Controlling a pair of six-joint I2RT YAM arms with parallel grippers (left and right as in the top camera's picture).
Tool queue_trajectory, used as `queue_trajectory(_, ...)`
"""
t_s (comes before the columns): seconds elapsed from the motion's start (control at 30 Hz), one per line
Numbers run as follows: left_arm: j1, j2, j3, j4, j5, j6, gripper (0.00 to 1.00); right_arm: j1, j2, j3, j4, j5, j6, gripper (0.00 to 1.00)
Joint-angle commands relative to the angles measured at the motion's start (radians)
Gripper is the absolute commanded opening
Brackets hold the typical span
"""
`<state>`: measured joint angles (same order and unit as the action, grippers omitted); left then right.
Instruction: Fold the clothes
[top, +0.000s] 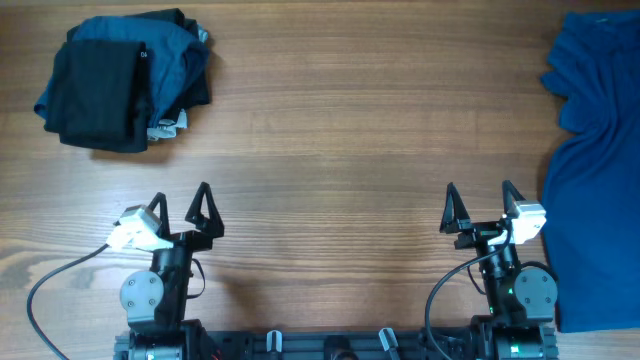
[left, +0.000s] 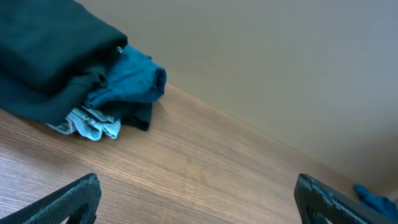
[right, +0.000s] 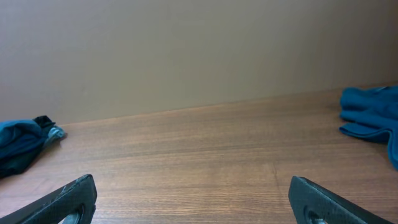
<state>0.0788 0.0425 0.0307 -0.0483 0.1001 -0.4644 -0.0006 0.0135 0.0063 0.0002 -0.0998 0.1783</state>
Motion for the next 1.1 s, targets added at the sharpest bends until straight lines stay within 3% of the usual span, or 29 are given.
queue_trajectory(0.0, -0.018, -0.040, -0.024, -0.019, -0.115, 0.016, 1.00, 0.004, -0.009, -0.001, 0.005, 0.015, 0.005, 1.00)
queue_trajectory(0.1, -0.031, -0.040, -0.024, -0.018, -0.167, 0.094, 1.00, 0.004, -0.009, -0.001, 0.005, 0.015, 0.005, 1.00)
queue_trajectory(0.33, -0.044, -0.040, -0.024, -0.015, -0.194, 0.487, 1.00, 0.004, -0.009, -0.001, 0.005, 0.015, 0.006, 1.00)
queue_trajectory(1.07, -0.043, -0.040, -0.024, -0.018, -0.165, 0.513, 1.00, 0.004, -0.009, -0.001, 0.005, 0.015, 0.005, 1.00)
